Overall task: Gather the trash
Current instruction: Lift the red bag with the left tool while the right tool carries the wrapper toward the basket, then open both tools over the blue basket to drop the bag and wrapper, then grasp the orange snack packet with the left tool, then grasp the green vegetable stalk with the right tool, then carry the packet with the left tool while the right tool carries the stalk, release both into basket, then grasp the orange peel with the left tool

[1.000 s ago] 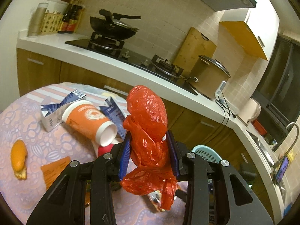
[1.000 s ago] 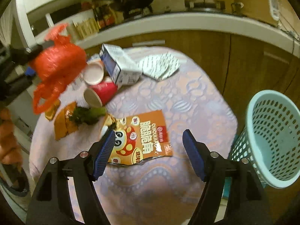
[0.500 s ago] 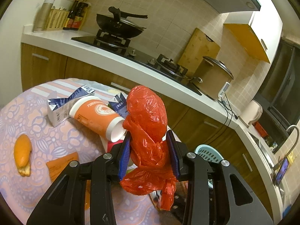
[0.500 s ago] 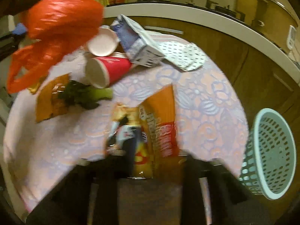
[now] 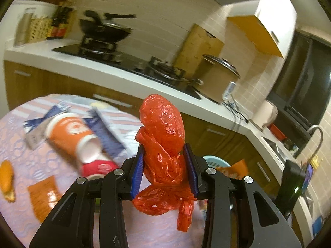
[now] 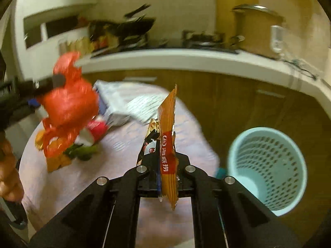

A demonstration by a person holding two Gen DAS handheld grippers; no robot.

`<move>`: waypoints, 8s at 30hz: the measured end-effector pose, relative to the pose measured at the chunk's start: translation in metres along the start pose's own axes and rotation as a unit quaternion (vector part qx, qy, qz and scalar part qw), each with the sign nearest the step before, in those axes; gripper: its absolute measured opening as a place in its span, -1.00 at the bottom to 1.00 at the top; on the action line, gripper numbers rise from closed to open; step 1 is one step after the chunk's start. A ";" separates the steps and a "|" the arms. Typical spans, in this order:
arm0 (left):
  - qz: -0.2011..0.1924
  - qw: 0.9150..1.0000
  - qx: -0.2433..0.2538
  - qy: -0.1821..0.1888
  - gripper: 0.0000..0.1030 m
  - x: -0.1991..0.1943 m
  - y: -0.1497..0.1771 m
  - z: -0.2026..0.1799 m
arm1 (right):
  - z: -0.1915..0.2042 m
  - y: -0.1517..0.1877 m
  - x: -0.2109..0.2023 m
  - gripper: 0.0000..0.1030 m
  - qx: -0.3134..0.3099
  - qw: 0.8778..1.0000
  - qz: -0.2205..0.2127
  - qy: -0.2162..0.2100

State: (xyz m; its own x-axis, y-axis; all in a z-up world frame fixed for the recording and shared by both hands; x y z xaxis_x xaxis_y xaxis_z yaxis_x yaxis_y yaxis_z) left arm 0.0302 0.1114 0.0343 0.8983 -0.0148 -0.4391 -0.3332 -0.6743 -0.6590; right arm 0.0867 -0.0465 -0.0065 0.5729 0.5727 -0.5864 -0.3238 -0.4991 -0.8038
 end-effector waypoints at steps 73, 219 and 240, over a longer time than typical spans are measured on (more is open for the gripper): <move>0.009 1.000 0.003 -0.006 0.28 0.013 0.028 -0.014 | -0.048 -0.009 -0.006 0.04 0.049 0.999 -0.007 0.015; 0.169 0.971 0.168 -0.018 0.19 0.218 0.165 -0.149 | -0.239 0.137 0.005 0.02 0.206 0.975 0.049 0.060; -0.004 0.997 0.020 -0.079 0.31 0.033 0.037 -0.010 | -0.061 0.001 -0.019 0.08 0.019 0.999 -0.040 -0.027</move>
State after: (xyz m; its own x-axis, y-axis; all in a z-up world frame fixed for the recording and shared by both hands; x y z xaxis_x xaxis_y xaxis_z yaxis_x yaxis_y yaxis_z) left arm 0.0504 0.0779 0.0015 0.8463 0.1086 -0.5216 -0.3401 -0.6434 -0.6858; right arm 0.1218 -0.0976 0.0104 0.5574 0.6441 -0.5238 -0.3077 -0.4257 -0.8509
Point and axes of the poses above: each gripper's, at about its wrist camera, not at the fingertips, and x roughly the way its jaws point, z to its left, y to its underside, the point moved 7 cm from there along x, roughly the way its jaws point, and after that the axes turned 15 degrees about -x, right-handed, at the moved point
